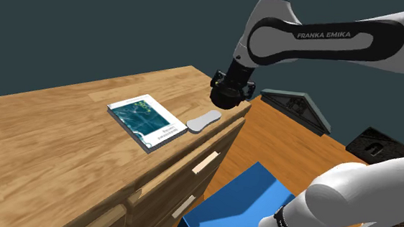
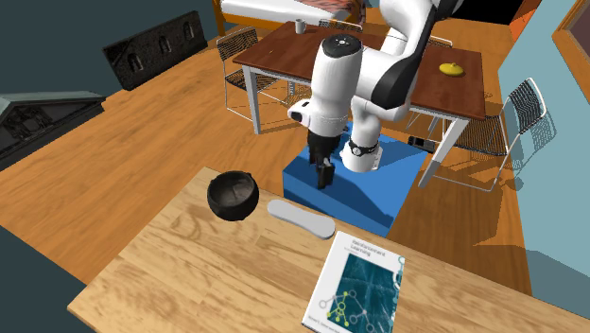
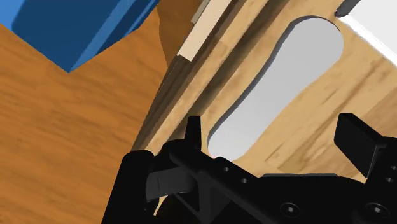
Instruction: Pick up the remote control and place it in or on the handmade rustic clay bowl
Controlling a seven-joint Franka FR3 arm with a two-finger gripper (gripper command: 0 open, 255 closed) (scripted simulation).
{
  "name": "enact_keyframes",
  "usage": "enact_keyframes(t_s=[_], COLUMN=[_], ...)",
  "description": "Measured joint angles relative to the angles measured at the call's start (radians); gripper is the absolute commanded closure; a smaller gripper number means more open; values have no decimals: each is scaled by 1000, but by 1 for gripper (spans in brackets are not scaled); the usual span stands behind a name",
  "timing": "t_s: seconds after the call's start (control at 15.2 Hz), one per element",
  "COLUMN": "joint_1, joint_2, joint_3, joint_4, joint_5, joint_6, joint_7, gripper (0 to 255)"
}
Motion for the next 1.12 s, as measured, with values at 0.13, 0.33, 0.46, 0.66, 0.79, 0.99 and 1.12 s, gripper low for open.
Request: enact_keyframes(t_s=[0.13,0.33,0.46,0.66,0.79,0.99,1.12], joint_1=[-28,-64,-89,-107,-109,-110,-111], joint_2=[67,171,252,318,341,368,390], joint_3=[23,56,70,76,79,81,82], joint_4=[6,10,33,33,27,12,5], joint_5=[6,12,6,1,-4,-12,-20], joint_6=[49,132,179,236,264,305,332], joint_7=[110,282,393,493,509,519,525], gripper=[0,0,0,0,0,0,0])
